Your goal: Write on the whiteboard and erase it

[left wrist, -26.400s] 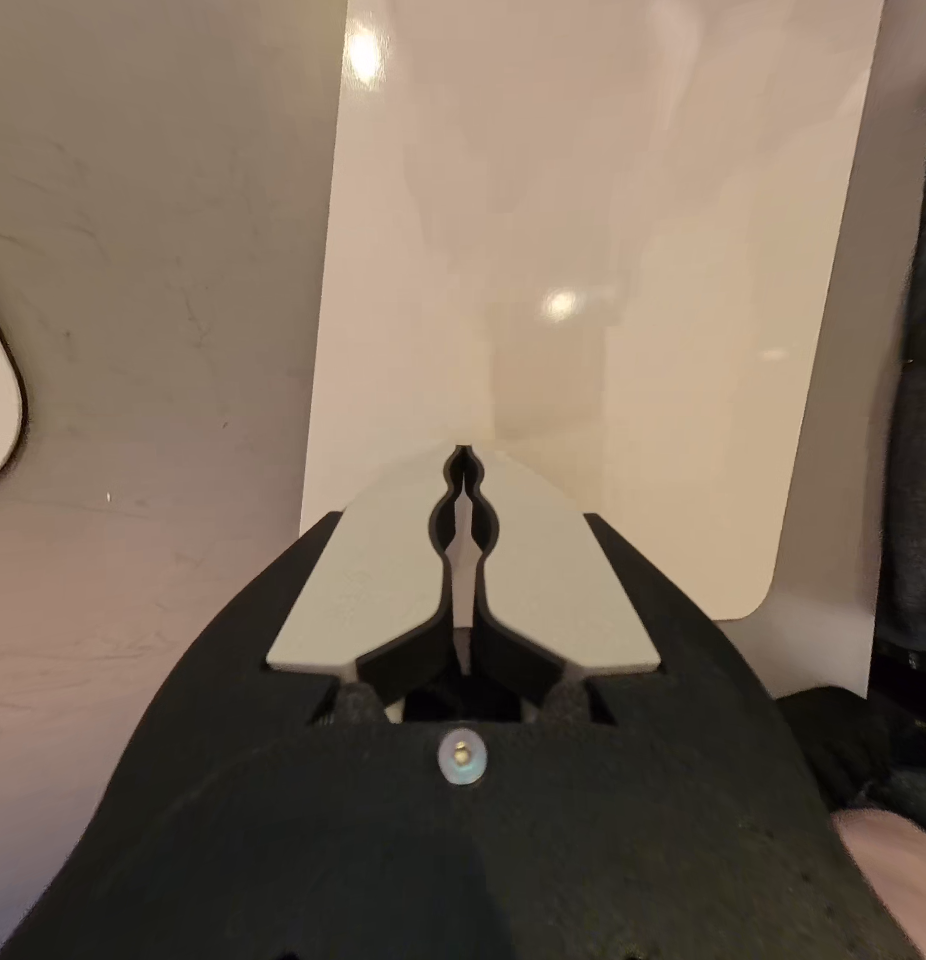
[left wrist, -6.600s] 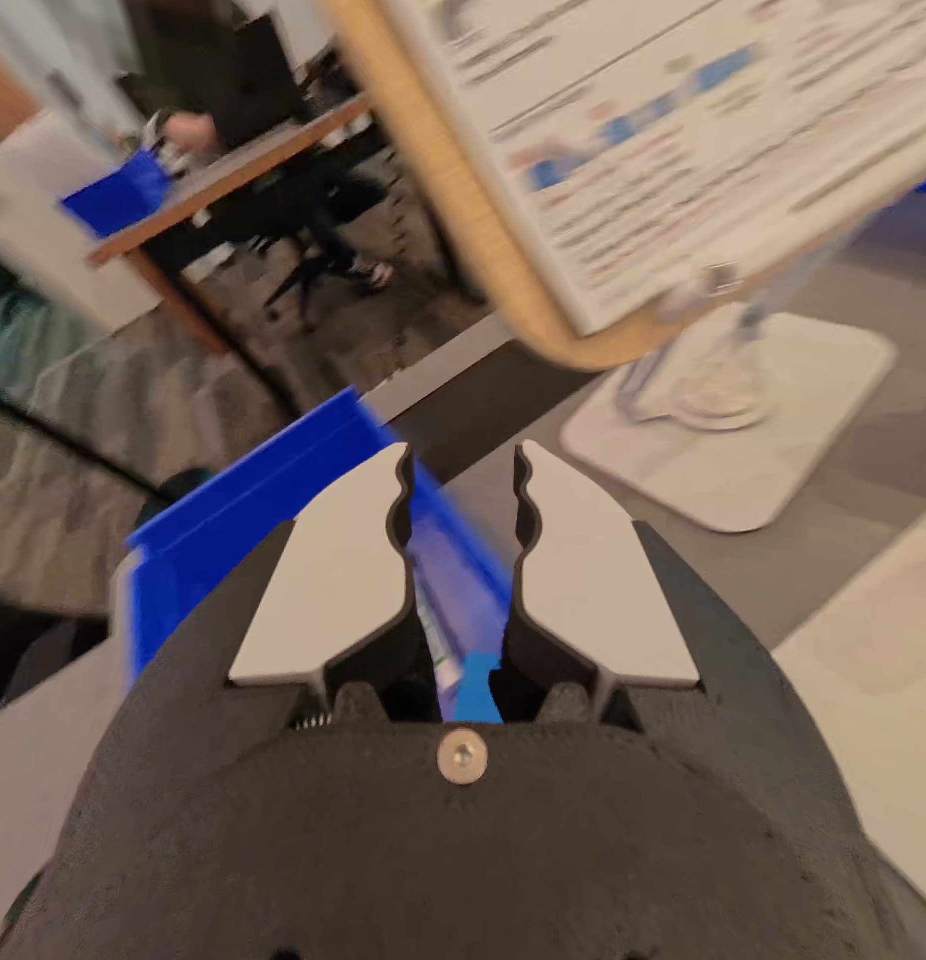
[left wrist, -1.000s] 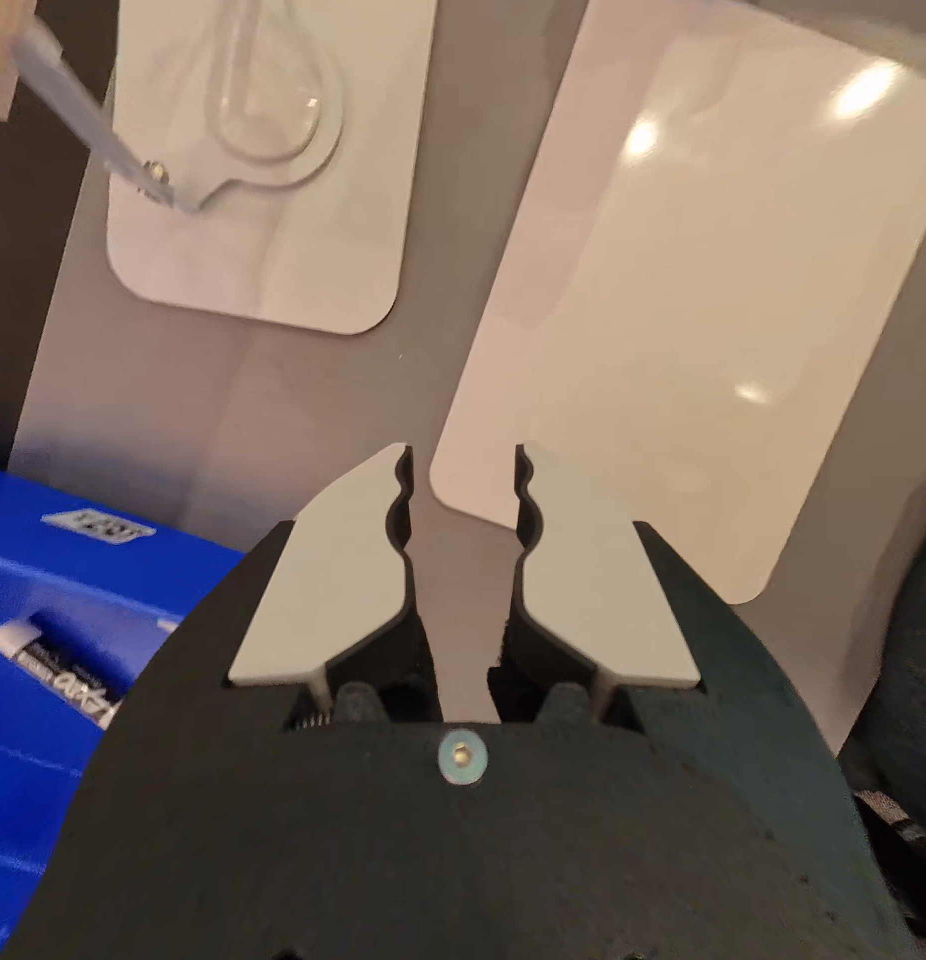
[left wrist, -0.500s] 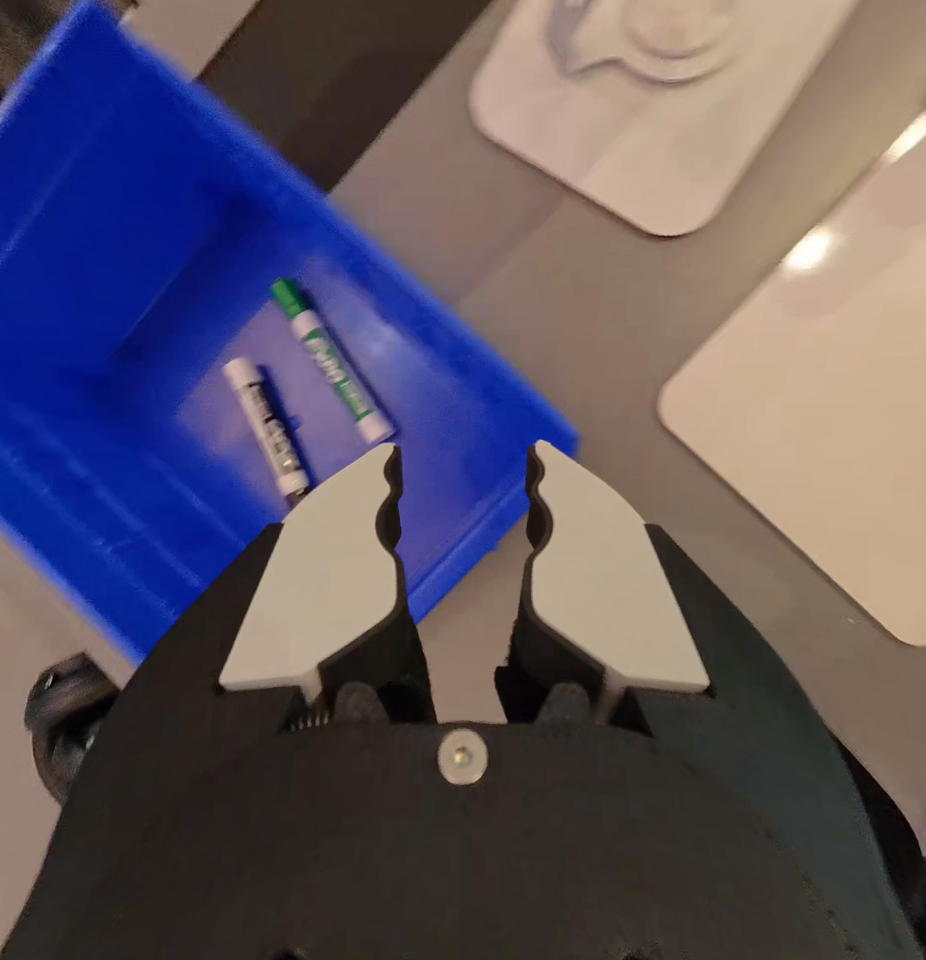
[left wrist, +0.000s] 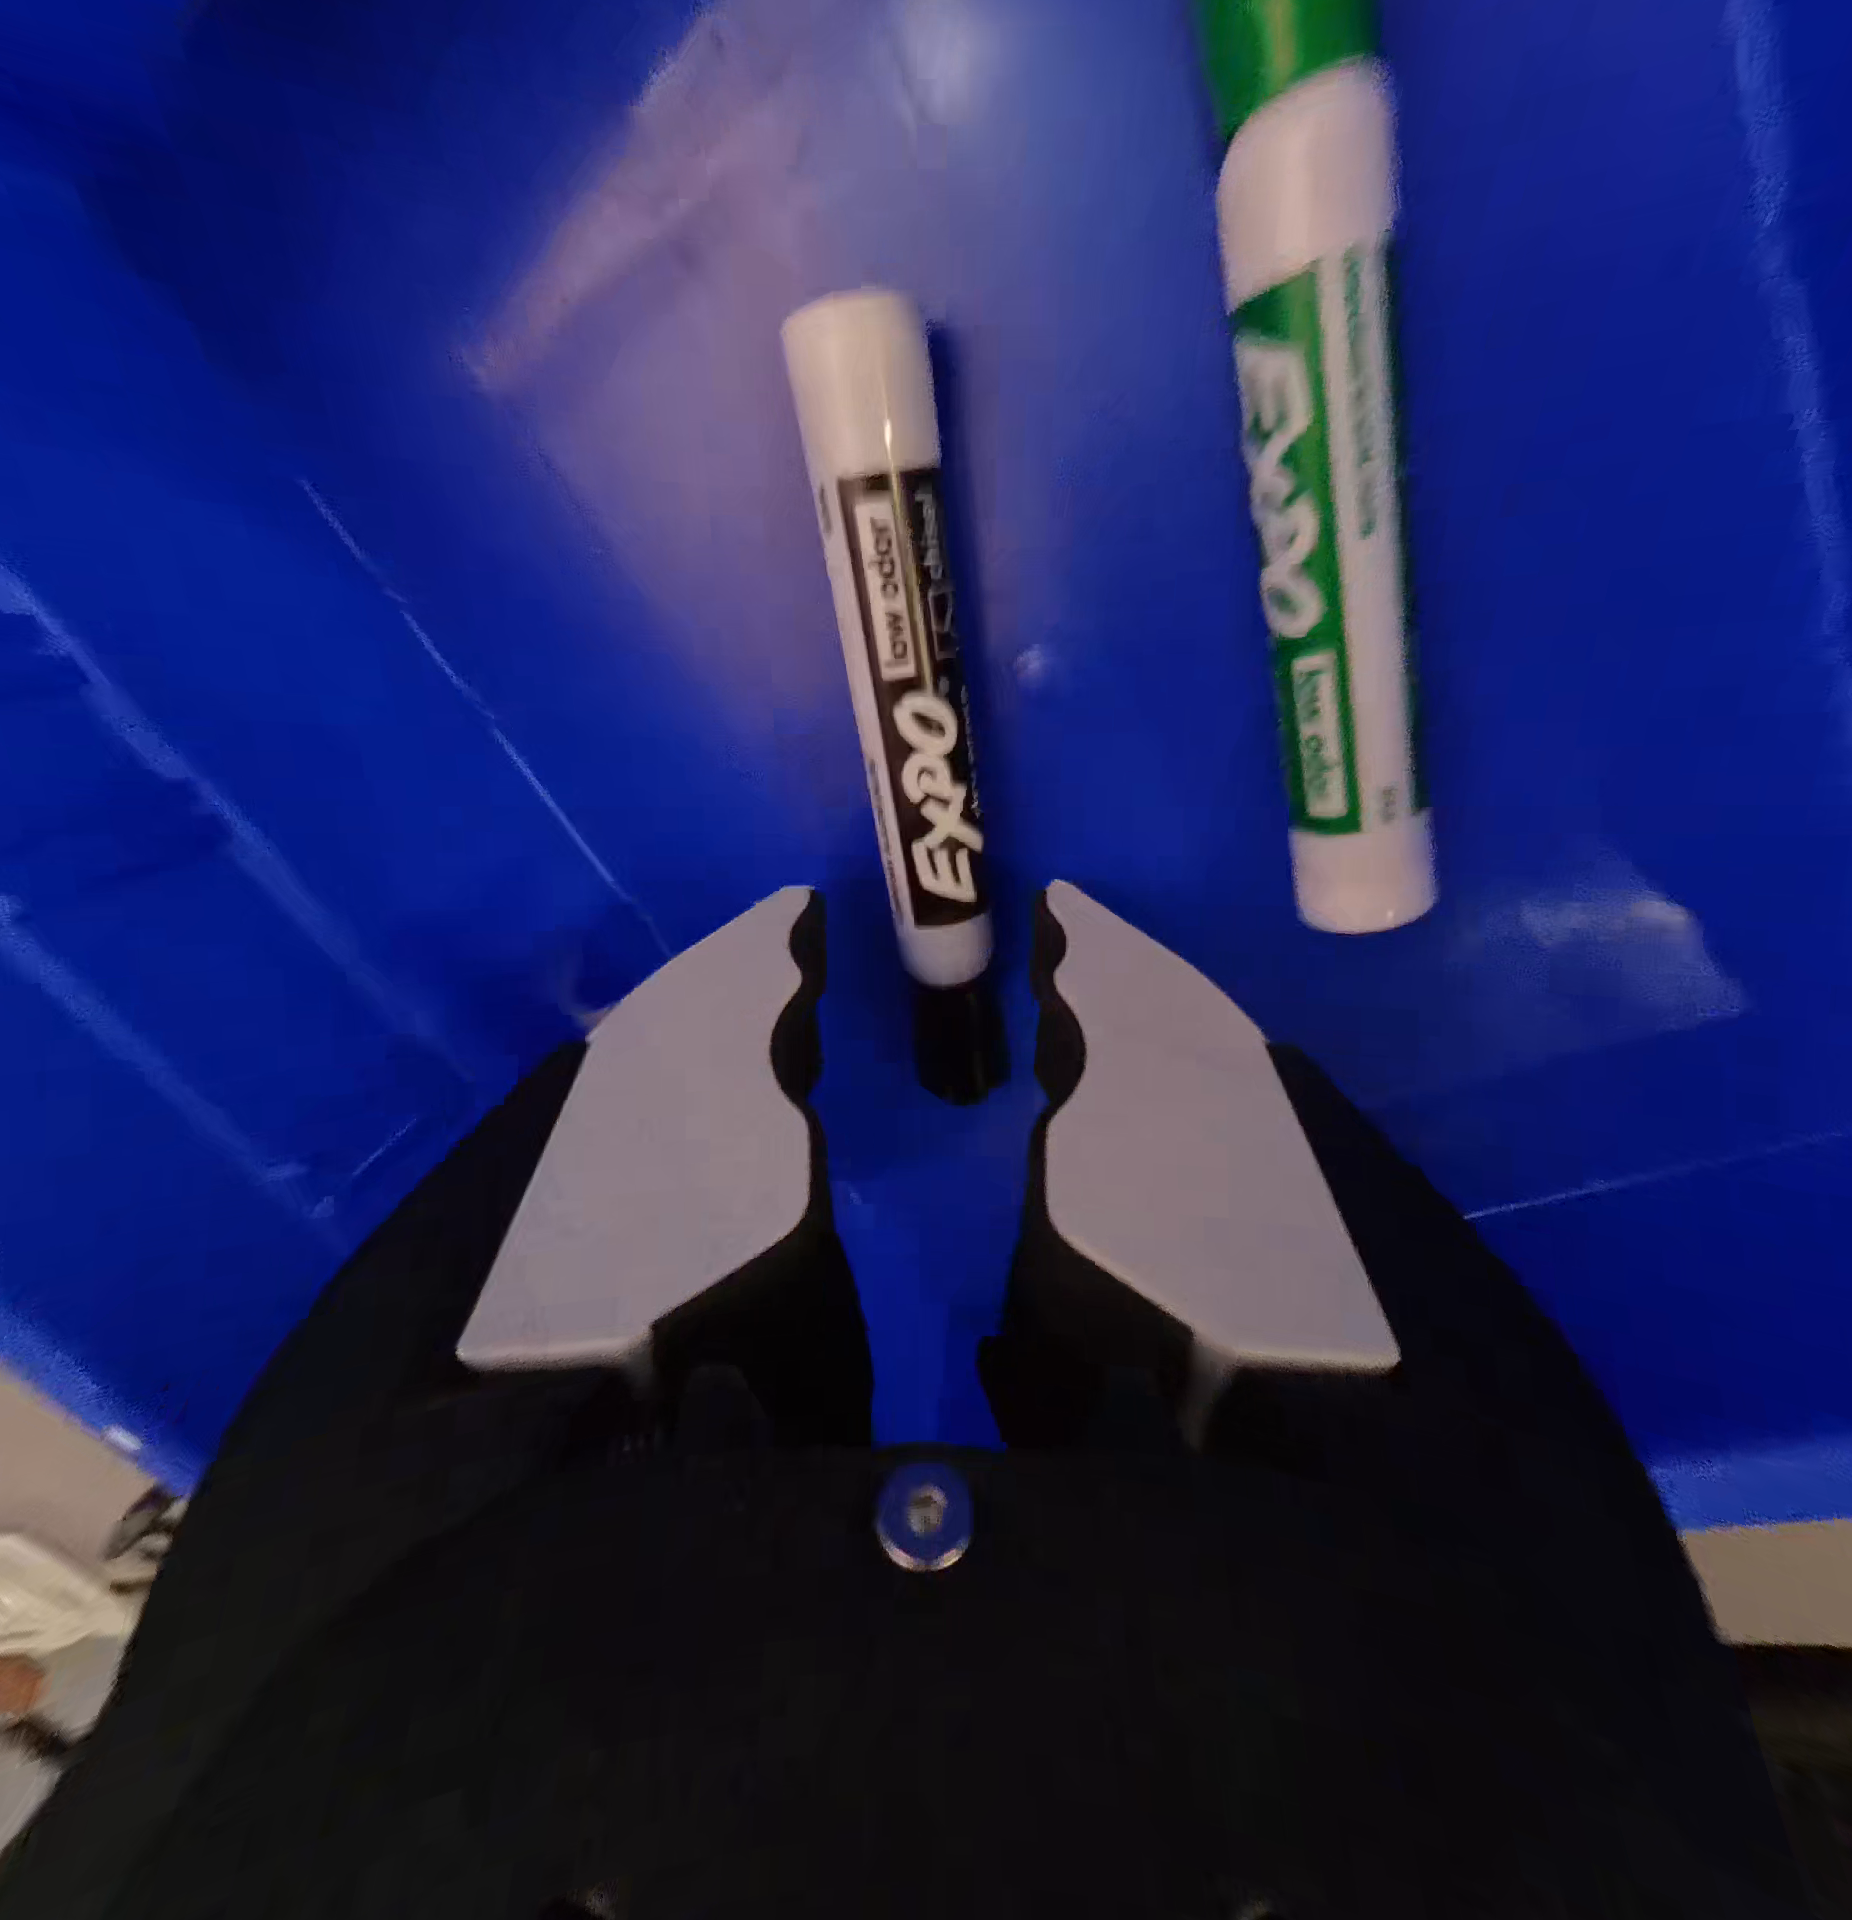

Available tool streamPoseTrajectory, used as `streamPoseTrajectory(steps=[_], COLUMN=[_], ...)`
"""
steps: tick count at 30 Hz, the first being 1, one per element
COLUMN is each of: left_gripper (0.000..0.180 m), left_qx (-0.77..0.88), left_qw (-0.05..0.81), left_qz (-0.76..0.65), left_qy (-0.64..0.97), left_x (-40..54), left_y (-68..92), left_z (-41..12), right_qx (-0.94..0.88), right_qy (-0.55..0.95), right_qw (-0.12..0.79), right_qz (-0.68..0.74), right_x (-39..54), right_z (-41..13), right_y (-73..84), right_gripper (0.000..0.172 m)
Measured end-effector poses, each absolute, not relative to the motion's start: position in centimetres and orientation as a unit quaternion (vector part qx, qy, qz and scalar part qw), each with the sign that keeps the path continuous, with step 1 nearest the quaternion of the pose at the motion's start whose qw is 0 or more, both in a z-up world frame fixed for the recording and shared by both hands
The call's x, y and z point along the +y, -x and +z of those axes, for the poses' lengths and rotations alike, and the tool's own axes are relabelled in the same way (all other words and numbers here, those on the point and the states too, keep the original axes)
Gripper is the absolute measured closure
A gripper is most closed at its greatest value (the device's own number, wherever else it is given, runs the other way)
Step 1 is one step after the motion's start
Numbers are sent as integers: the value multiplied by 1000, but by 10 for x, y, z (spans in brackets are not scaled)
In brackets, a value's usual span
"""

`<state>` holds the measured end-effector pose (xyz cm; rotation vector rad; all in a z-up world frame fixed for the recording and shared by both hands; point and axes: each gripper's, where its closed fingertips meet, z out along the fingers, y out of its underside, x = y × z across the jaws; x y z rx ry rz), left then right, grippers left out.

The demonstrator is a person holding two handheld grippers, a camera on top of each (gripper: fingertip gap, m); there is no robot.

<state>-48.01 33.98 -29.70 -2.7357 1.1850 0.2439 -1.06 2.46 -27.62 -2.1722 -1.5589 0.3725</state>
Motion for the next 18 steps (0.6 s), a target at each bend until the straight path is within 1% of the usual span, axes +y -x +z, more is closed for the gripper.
streamPoseTrajectory(steps=[1, 2, 3, 4, 7, 9, 12, 15, 18], left_gripper=[140, 141, 156, 162, 162, 162, 162, 162, 163], left_qx=[392, 391, 395, 402, 413, 417, 434, 485, 546], left_qw=[71, 69, 63, 63, 80, 114, 181, 245, 295], left_qz=[71, 72, 66, 62, 71, 72, 64, 46, 19], left_qy=[915, 915, 914, 912, 904, 899, 881, 838, 784], left_x=[341, 342, 341, 341, 343, 342, 328, 290, 237], left_y=[478, 478, 476, 474, 474, 473, 466, 444, 406], left_z=[-298, -299, -299, -300, -298, -287, -251, -210, -179], right_qx=[-564, -565, -566, -566, -566, -566, -560, -564, -568], right_qy=[784, 782, 780, 780, 776, 769, 751, 715, 668], right_qw=[222, 224, 227, 230, 246, 271, 330, 393, 460], right_qz=[134, 137, 138, 136, 129, 121, 117, 127, 142], right_x=[25, 25, 26, 27, 32, 36, 44, 43, 39], right_z=[-276, -275, -274, -274, -268, -258, -230, -196, -162], right_y=[11, 13, 14, 14, 15, 18, 29, 54, 90], right_gripper=[96, 96, 96, 96, 99, 100, 101, 101, 100])
